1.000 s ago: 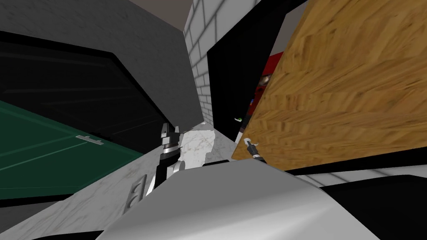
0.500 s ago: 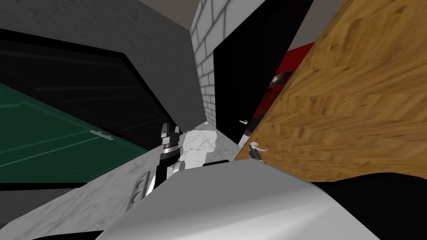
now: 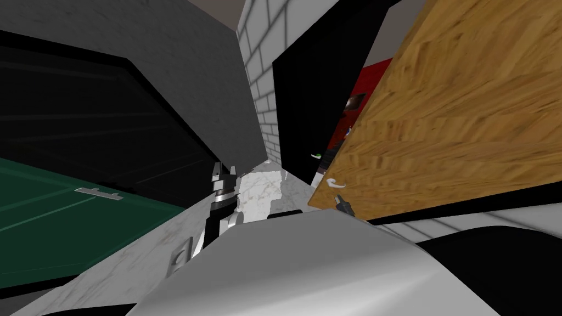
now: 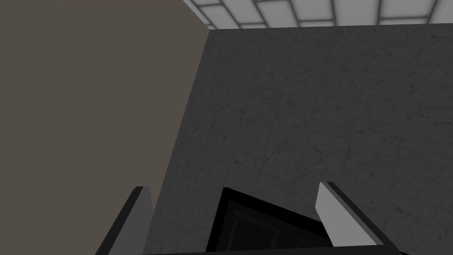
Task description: Pull the door open
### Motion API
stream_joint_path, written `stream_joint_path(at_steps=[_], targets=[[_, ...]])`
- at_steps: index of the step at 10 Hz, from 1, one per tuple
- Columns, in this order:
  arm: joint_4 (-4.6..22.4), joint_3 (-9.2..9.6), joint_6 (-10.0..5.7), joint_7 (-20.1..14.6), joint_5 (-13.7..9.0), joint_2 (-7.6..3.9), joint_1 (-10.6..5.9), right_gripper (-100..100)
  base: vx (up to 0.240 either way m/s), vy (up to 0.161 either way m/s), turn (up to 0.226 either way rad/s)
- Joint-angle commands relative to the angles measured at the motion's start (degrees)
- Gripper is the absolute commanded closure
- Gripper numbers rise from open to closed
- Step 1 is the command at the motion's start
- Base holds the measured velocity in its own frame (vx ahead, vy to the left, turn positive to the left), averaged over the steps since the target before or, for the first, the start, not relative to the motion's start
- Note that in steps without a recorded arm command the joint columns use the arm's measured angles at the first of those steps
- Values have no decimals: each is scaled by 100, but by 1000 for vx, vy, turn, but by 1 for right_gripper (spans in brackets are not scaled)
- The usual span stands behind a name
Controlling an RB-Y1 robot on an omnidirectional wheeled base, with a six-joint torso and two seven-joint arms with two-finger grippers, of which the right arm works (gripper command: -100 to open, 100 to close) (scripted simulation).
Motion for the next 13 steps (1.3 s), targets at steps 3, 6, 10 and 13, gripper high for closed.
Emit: stream_joint_path(at_steps=[3,6,10,13], targets=[[-221,-237,64,-20,-235,-52,227,-100,-52,56,-73],[-69,-236,127,-28,-194,-73,19,-100,89,-39,15],[-22,-302,262,-15,-214,-96,-149,-100,177,-78,43],[-22,-302,262,-15,-214,-96,-149,100,-25,7,-4]])
